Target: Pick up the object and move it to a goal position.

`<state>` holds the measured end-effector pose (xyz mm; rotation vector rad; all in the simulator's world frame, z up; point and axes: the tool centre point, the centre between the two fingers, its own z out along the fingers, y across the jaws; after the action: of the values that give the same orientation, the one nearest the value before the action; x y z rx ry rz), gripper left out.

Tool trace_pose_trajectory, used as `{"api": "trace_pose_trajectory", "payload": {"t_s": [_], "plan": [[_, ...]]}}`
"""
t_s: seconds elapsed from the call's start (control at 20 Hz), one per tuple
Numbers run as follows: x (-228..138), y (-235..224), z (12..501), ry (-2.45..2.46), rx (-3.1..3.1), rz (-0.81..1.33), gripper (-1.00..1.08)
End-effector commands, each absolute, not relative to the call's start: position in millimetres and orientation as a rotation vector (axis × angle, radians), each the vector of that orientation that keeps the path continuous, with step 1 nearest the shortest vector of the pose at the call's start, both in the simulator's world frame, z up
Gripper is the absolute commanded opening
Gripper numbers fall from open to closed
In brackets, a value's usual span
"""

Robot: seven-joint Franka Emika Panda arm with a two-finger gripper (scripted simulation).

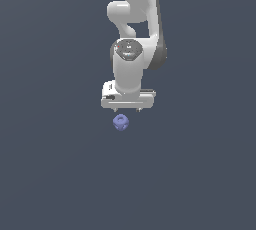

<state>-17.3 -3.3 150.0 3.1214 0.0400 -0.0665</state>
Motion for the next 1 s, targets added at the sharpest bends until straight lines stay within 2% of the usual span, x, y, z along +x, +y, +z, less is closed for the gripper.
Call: {"api": "trace_pose_trajectory", "payload": {"t_s": [0.0,0.95], "plan": [[-17.3,-3.3,150.0,0.04,3.121,-0.066,1.0],[-22.4,-20.7,153.3,0.083,3.092,-0.073,1.0]]}}
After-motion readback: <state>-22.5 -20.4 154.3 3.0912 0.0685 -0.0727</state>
